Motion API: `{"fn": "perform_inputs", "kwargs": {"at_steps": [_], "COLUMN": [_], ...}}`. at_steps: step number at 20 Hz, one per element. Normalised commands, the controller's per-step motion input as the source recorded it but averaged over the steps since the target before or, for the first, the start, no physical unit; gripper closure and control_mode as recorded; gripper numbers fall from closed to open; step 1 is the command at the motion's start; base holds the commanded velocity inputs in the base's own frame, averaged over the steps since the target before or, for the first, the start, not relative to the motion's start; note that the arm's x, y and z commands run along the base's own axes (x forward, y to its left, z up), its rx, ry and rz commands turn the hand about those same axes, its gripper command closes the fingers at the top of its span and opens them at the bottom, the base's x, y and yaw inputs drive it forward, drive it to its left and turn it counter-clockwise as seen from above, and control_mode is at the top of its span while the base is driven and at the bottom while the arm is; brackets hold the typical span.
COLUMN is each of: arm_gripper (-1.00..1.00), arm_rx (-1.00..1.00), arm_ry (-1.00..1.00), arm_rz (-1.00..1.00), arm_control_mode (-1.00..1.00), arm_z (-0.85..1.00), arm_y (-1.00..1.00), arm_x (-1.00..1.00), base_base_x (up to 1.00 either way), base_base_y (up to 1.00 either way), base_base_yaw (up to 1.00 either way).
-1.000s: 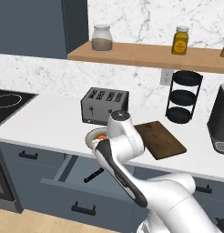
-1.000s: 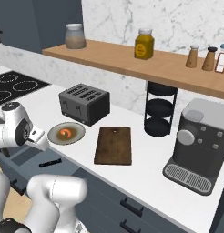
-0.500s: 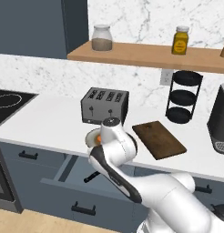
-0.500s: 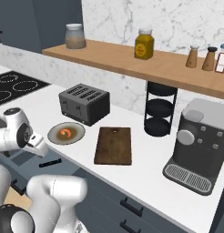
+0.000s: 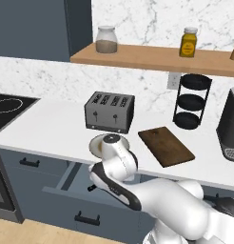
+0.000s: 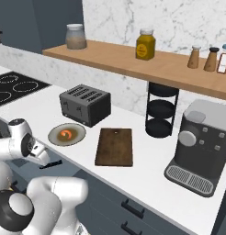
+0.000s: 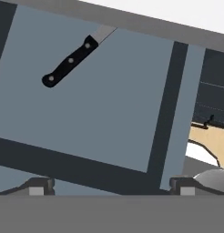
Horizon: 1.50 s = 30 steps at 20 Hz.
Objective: Pick up the knife from the drawer and place it on the cutting board. Then place the meat from the plate to the cutting board.
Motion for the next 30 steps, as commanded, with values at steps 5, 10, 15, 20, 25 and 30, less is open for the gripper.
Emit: {"fn": "perform_inputs", "kwargs": {"at_steps": [5,10,15,20,25,30], "arm_gripper": [-1.0,-1.0,-1.0,-1.0,-1.0,-1.0], "arm_rx": [0.03,0.01,0.0,0.0,0.0,0.0], "arm_ry": [0.0,0.0,0.0,0.0,0.0,0.0], "arm_rz": [-0.04,-0.03,-0.01,0.0,0.0,0.0], "arm_control_mode": [-1.0,-1.0,-1.0,-1.0,-1.0,-1.0], "arm_z": [-0.39,-0.33,-0.27,-0.29,-0.27,-0.26], "arm_y": [0.01,0.05,0.13,0.16,0.13,0.1], "arm_x": [0.13,0.13,0.09,0.05,0.01,0.0], "base_base_x": [0.0,0.0,0.0,0.0,0.0,0.0], "base_base_y": [0.0,0.0,0.0,0.0,0.0,0.0], "base_base_yaw": [0.0,0.0,0.0,0.0,0.0,0.0]}}
